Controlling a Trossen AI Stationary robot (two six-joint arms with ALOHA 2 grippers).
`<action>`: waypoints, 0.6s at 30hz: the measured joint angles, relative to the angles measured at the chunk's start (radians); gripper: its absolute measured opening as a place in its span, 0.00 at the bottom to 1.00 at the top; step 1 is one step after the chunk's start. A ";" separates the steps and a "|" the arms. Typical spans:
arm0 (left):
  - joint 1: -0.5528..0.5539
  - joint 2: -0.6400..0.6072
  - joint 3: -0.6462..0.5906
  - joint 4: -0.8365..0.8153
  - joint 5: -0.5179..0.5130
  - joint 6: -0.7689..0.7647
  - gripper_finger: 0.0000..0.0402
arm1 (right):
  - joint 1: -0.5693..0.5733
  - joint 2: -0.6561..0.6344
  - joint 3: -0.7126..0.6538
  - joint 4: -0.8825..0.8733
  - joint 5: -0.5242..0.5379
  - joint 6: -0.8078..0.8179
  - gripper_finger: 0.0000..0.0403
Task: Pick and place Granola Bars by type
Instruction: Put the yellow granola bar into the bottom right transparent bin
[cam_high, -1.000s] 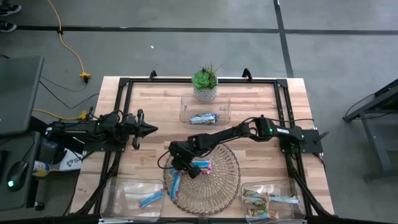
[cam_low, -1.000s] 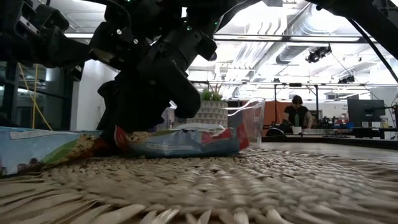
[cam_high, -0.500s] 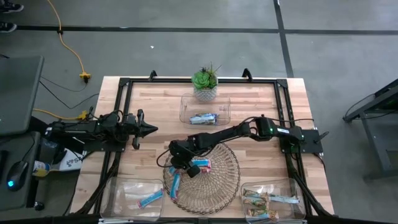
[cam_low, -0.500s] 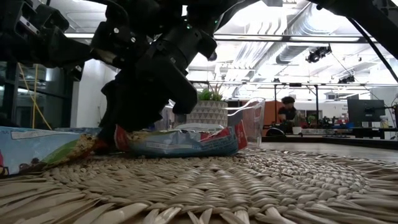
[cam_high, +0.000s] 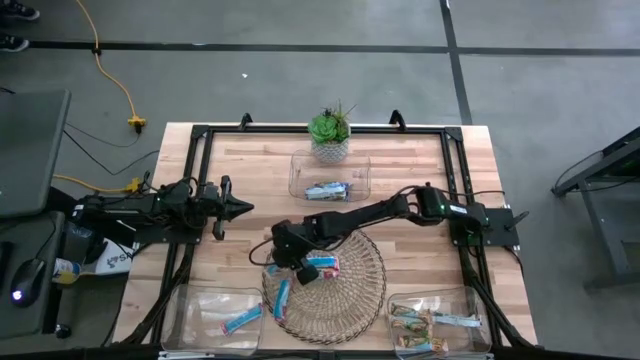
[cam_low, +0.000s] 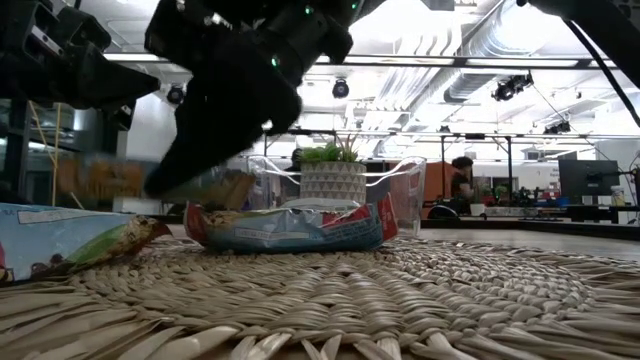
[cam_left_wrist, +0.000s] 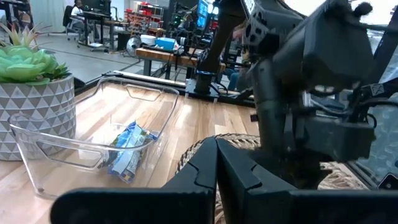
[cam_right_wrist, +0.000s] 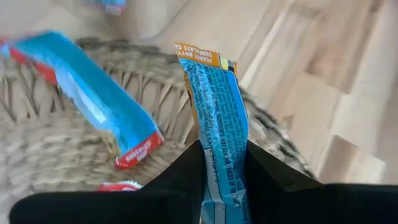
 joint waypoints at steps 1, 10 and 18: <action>0.000 0.000 0.000 0.000 0.000 0.000 0.00 | 0.000 -0.008 0.000 0.003 0.001 0.012 0.20; 0.000 0.000 0.000 0.000 0.000 0.000 0.00 | 0.008 -0.118 0.000 0.037 -0.004 0.091 0.20; 0.000 0.000 0.000 0.000 0.000 0.000 0.00 | 0.013 -0.274 0.000 0.110 0.005 0.187 0.18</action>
